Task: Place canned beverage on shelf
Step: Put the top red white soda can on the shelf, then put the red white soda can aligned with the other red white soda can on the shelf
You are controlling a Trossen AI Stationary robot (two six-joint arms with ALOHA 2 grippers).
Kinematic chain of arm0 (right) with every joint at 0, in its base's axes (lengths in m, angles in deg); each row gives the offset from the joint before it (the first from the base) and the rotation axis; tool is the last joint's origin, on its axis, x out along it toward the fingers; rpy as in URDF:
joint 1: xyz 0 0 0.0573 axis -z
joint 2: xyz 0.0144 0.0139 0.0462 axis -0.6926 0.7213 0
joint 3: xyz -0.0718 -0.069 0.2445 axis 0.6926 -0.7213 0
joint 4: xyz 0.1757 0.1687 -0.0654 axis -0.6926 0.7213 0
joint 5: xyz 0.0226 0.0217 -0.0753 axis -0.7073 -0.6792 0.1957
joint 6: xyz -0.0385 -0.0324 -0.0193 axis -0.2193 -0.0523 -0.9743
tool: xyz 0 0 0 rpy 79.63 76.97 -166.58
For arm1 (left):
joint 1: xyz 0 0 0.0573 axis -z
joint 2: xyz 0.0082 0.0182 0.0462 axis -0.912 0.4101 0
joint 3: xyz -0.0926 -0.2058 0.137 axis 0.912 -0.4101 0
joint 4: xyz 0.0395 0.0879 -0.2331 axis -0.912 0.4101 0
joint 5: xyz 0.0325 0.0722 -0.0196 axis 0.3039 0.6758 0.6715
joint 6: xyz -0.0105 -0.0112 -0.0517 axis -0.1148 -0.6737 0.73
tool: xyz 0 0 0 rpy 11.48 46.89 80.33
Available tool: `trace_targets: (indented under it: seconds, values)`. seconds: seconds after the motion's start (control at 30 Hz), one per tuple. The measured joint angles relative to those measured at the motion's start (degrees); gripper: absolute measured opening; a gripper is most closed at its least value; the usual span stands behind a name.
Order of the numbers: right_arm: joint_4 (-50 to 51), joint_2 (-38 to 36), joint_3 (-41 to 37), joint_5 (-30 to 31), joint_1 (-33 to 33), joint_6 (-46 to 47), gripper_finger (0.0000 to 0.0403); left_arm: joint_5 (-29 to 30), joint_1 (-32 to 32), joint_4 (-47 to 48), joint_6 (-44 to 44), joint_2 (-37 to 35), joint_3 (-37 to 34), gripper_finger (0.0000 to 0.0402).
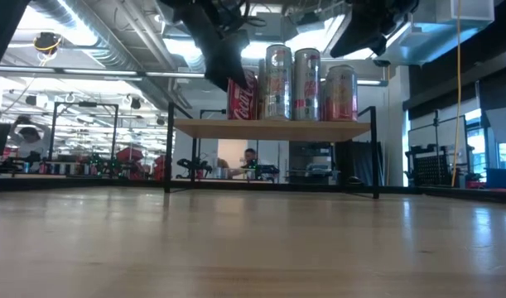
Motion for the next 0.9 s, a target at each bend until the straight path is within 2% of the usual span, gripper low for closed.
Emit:
trace_targets:
  seconds: [0.47, 0.67, 0.9]
  values:
    - [-1.49, 0.26, 0.0, 1.43, 0.04, -3.4, 0.0001, 5.73, 0.39, 1.78, 3.36, -9.39, 0.11, 0.0354]
    - [-1.93, 0.26, 0.0, 3.8, -0.07, -4.94, 0.0001, 4.79, 2.92, 3.28, 1.93, -16.46, 0.11, 0.0354]
    - [-7.09, 0.02, 0.04, 4.35, -0.07, -1.53, 0.0001, 1.15, 9.95, 7.1, 12.66, -27.19, 0.2, 0.0354]
